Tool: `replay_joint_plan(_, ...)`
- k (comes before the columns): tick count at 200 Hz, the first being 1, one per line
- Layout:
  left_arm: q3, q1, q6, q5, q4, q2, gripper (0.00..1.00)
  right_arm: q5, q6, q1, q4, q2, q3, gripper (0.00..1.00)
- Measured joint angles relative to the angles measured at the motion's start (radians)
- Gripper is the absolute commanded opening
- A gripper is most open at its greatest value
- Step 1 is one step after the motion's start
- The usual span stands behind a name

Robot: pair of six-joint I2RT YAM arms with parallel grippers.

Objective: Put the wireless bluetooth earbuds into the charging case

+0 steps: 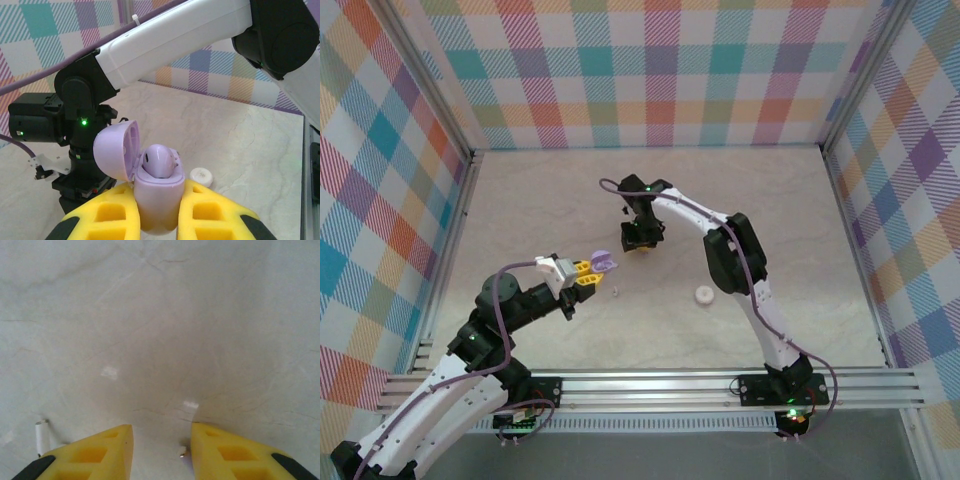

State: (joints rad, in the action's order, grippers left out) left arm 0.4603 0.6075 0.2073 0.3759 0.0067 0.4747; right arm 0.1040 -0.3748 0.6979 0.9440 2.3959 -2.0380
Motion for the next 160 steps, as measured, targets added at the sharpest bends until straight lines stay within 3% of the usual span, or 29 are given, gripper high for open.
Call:
replay_joint_plan(101, 0.000, 0.000, -0.001, 0.005, -0.008, -0.014, 0.00, -0.017, 0.042, 0.073, 0.008, -0.150, 0.248, 0.35)
replay_joint_plan(160, 0.000, 0.000, -0.001, 0.024, -0.008, 0.006, 0.00, -0.071, -0.037, 0.076, -0.009, -0.319, 0.356, 0.45)
